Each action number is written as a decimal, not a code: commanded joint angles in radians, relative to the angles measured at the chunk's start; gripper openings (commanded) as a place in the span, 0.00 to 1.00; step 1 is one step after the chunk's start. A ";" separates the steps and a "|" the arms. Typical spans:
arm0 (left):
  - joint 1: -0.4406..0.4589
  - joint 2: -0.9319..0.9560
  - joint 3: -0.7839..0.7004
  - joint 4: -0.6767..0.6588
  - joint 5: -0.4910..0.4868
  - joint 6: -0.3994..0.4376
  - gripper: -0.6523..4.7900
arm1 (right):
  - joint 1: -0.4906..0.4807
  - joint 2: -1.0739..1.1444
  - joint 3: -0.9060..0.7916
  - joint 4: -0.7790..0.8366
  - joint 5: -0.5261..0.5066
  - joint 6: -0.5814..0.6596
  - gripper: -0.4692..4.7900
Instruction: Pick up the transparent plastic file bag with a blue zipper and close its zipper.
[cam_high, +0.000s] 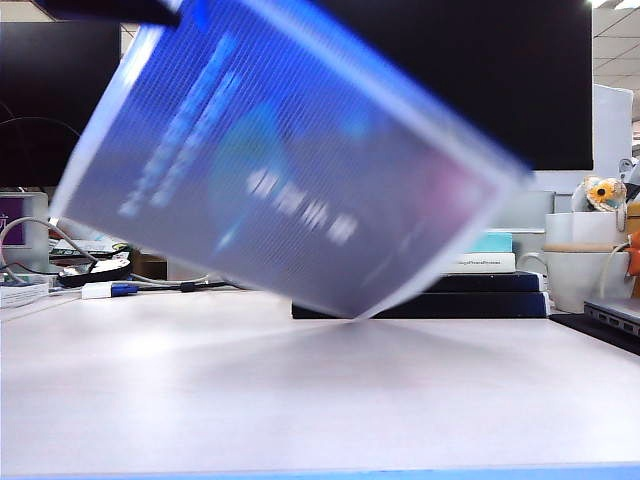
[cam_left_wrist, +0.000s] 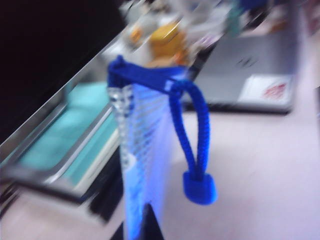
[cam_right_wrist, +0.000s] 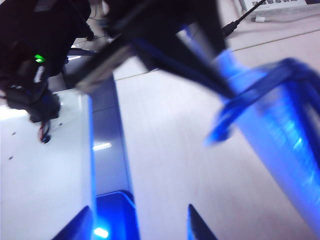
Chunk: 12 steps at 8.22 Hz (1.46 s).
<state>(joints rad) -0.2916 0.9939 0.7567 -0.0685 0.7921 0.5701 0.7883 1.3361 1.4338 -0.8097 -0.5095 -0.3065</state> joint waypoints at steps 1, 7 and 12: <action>-0.008 0.009 0.003 0.132 0.197 -0.081 0.11 | -0.008 0.117 0.003 0.291 0.026 0.019 0.08; -0.008 0.028 0.003 0.021 0.093 -0.047 0.83 | -0.014 0.116 0.003 0.156 0.017 0.018 0.08; -0.008 0.035 0.003 -0.201 0.225 0.287 0.65 | -0.014 0.083 0.004 0.149 -0.022 0.019 0.08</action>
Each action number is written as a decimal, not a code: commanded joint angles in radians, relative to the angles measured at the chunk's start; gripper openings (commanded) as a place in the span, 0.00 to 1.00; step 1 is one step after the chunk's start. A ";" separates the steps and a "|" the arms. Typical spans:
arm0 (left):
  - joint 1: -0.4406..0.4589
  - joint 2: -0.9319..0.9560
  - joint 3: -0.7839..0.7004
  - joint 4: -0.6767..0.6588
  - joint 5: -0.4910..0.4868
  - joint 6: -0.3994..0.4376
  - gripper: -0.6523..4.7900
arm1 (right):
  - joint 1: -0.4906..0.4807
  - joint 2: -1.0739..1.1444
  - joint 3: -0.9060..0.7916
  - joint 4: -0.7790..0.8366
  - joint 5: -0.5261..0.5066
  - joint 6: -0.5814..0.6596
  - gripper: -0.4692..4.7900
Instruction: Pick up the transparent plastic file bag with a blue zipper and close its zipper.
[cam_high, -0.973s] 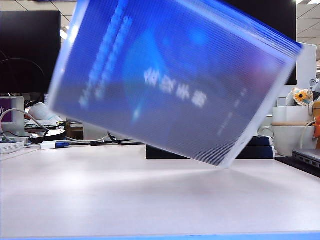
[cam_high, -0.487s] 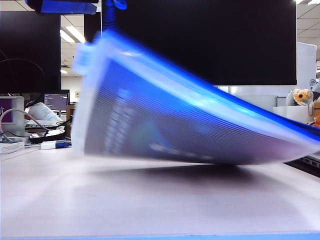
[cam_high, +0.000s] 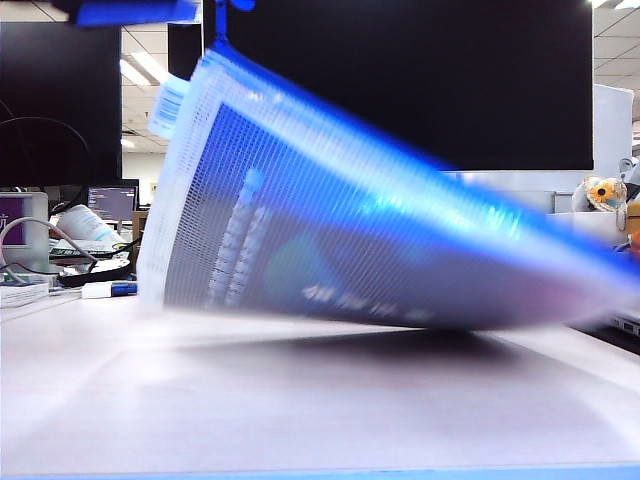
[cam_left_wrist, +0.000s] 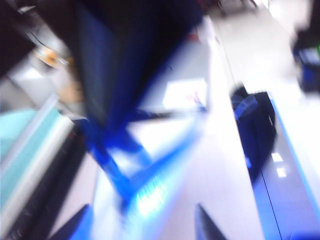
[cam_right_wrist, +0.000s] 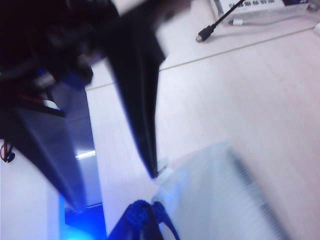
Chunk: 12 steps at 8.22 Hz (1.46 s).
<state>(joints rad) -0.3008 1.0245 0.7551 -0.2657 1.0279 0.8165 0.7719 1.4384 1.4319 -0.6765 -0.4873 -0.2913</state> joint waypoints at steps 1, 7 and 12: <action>0.001 0.004 0.005 0.021 -0.011 0.037 0.64 | 0.003 -0.019 0.006 0.017 -0.099 0.011 0.08; 0.001 0.043 0.005 0.043 0.043 0.009 0.11 | -0.014 -0.019 0.006 -0.061 -0.026 0.029 0.08; 0.001 0.042 0.005 0.119 -0.082 -0.050 0.11 | -0.023 -0.019 0.005 -0.167 0.103 0.029 0.08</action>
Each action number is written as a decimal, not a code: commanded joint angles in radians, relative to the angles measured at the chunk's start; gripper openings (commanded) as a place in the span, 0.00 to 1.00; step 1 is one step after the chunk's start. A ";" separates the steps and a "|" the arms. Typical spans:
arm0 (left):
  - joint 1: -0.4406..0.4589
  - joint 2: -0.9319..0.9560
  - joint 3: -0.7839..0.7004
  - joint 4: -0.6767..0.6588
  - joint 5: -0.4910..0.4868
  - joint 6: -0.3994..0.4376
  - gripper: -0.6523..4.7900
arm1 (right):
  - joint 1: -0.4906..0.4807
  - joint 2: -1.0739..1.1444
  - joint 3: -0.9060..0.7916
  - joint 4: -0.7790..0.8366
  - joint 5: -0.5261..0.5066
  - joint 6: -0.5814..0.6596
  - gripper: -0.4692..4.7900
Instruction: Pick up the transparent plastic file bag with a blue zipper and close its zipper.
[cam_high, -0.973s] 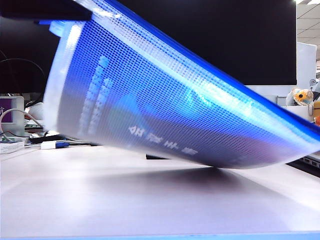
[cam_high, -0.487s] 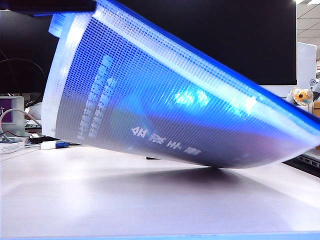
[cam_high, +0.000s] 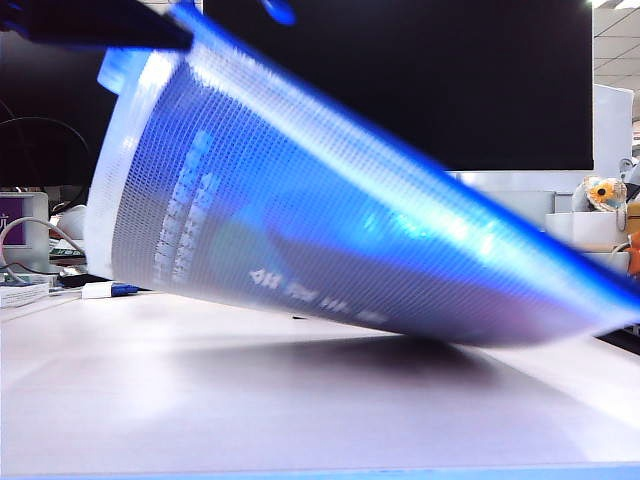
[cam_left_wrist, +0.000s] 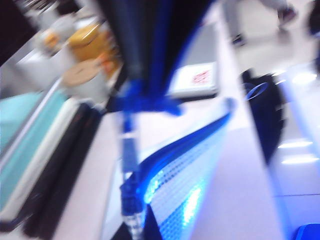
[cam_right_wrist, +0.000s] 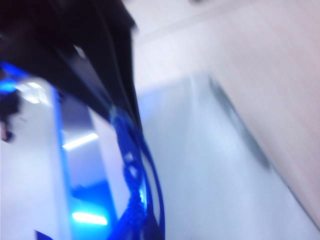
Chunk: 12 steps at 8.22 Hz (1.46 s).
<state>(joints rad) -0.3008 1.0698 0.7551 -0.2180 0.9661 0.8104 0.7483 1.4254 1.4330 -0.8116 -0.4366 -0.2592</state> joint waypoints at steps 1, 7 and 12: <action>0.001 -0.003 0.005 0.089 -0.019 -0.052 0.11 | 0.000 -0.006 0.003 -0.045 0.071 -0.003 0.08; 0.001 -0.005 0.005 0.071 -0.103 -0.051 0.11 | -0.207 -0.006 0.003 -0.200 0.237 -0.025 0.08; 0.002 -0.005 0.005 0.064 -0.185 -0.051 0.11 | -0.429 -0.006 -0.197 -0.142 0.399 -0.016 0.08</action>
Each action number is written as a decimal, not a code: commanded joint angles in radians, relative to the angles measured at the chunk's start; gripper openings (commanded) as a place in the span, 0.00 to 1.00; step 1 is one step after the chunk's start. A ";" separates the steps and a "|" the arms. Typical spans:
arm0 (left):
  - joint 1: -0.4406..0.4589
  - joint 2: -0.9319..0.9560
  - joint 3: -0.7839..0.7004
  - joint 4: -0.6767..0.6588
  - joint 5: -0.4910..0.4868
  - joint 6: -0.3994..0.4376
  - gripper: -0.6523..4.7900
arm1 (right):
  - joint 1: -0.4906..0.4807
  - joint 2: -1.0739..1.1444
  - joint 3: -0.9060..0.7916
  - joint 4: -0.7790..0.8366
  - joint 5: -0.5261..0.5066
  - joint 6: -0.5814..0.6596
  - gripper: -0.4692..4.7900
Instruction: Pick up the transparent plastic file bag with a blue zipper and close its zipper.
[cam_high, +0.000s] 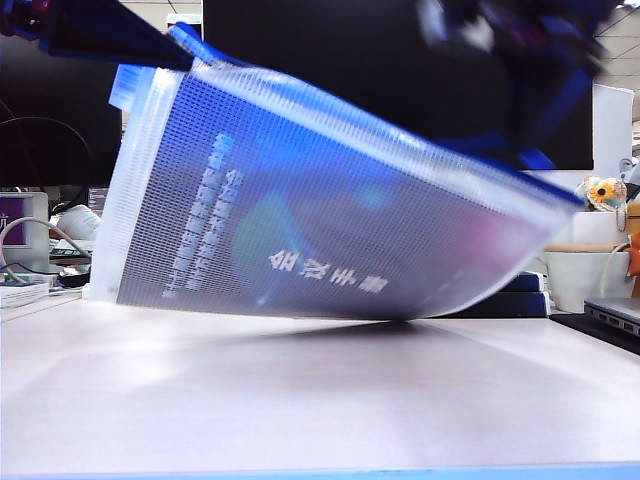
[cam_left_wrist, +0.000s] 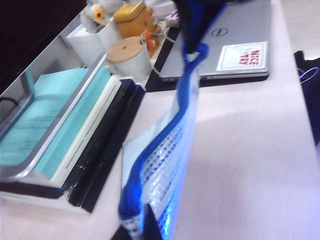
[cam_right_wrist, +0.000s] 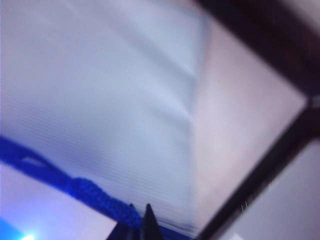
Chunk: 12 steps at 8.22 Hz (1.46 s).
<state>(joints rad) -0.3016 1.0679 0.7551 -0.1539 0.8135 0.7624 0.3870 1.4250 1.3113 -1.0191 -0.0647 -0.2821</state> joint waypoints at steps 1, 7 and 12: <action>0.002 -0.003 0.005 -0.011 -0.055 0.003 0.11 | -0.093 -0.006 -0.092 0.078 0.040 0.017 0.08; 0.003 -0.002 0.005 -0.069 -0.122 0.027 0.11 | -0.253 -0.006 -0.101 0.105 0.061 0.019 0.08; 0.003 0.016 0.005 -0.064 -0.172 0.026 0.65 | -0.255 -0.005 -0.100 0.111 -0.424 0.021 0.68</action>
<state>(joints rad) -0.3000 1.0809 0.7551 -0.2237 0.6571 0.7925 0.1329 1.4246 1.2076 -0.9146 -0.4770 -0.2623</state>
